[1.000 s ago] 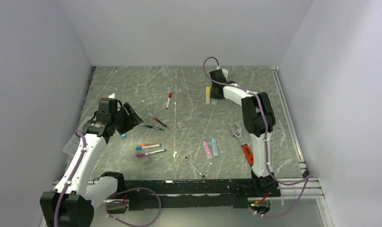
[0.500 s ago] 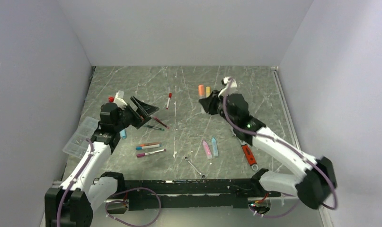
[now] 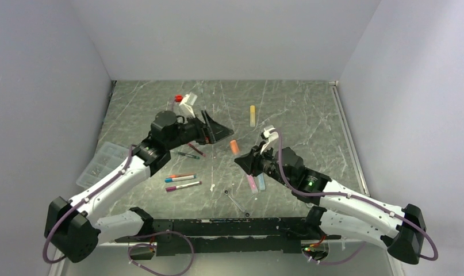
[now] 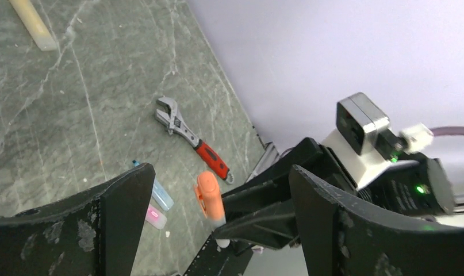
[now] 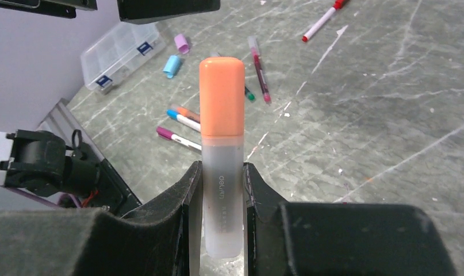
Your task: Open the pen caps
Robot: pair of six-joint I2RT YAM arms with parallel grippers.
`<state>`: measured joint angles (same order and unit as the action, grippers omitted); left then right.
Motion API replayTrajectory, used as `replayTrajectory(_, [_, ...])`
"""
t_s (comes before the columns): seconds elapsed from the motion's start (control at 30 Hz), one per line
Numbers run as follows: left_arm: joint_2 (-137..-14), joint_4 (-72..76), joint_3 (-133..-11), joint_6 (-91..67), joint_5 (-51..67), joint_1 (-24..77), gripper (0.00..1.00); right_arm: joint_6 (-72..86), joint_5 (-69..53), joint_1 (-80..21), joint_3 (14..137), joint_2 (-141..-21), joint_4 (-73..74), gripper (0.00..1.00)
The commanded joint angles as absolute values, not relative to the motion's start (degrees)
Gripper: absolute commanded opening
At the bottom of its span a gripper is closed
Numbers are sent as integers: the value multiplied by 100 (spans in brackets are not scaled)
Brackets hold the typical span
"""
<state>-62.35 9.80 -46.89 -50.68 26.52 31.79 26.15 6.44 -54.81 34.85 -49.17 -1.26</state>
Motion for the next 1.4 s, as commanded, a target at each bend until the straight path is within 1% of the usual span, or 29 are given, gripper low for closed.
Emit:
replayTrajectory(0.0, [-6708,90,-5280,-4473,1766,3636,90,2616,1512,-5733,3625,-4865,-26,0])
replayTrajectory(0.1, [-6973,-311,-5488,-4430,1536,3895,85,2585,1696,-5836,3700,-4949,-26,0])
replayTrajectory(0.3, [-7211,-553,-5646,-4420,1213,4334,77,2566,2067,-5989,3747,-5032,-26,0])
replayTrajectory(0.47, [-7434,-660,-5793,-4387,1120,4478,58,2559,2218,-6060,3733,-5034,-26,0])
replayTrajectory(0.63, [-7533,-556,-5862,-4425,1067,4533,44,2524,2306,-6137,3749,-5054,153,0])
replayTrajectory(0.8, [-7671,-592,-6036,-4406,1039,4565,41,2505,2402,-6225,3735,-5065,192,0])
replayTrajectory(0.83, [-7692,-597,-6062,-4397,1045,4574,39,2505,2424,-6235,3731,-5063,198,0])
replayTrajectory(0.9, [-7752,-572,-6088,-4371,1083,4615,27,2514,2478,-6261,3722,-5038,202,0])
replayTrajectory(0.97, [-7796,-556,-6112,-4360,1125,4656,18,2533,2525,-6275,3712,-5010,237,0])
replayTrajectory(1.0, [-7815,-557,-6121,-4352,1150,4678,16,2529,2549,-6280,3705,-4996,244,0])
replayTrajectory(1.03, [-7838,-551,-6125,-4362,1182,4693,16,2531,2576,-6284,3704,-4976,256,0])
replayTrajectory(1.07, [-7854,-532,-6129,-4386,1242,4708,19,2531,2602,-6284,3694,-4955,253,0])
replayTrajectory(1.1, [-7865,-524,-6126,-4419,1281,4717,23,2536,2618,-6284,3684,-4937,251,0])
replayTrajectory(1.2, [-7884,-518,-6120,-4471,1326,4749,41,2531,2687,-6287,3687,-4924,269,0])
replayTrajectory(1.23, [-7884,-526,-6118,-4478,1315,4762,44,2531,2708,-6292,3690,-4923,271,0])
replayTrajectory(1.27, [-7888,-547,-6117,-4476,1304,4783,43,2539,2721,-6293,3697,-4915,269,0])
replayTrajectory(1.37, [-7901,-547,-6092,-4474,1316,4815,36,2540,2742,-6301,3694,-4913,234,0])
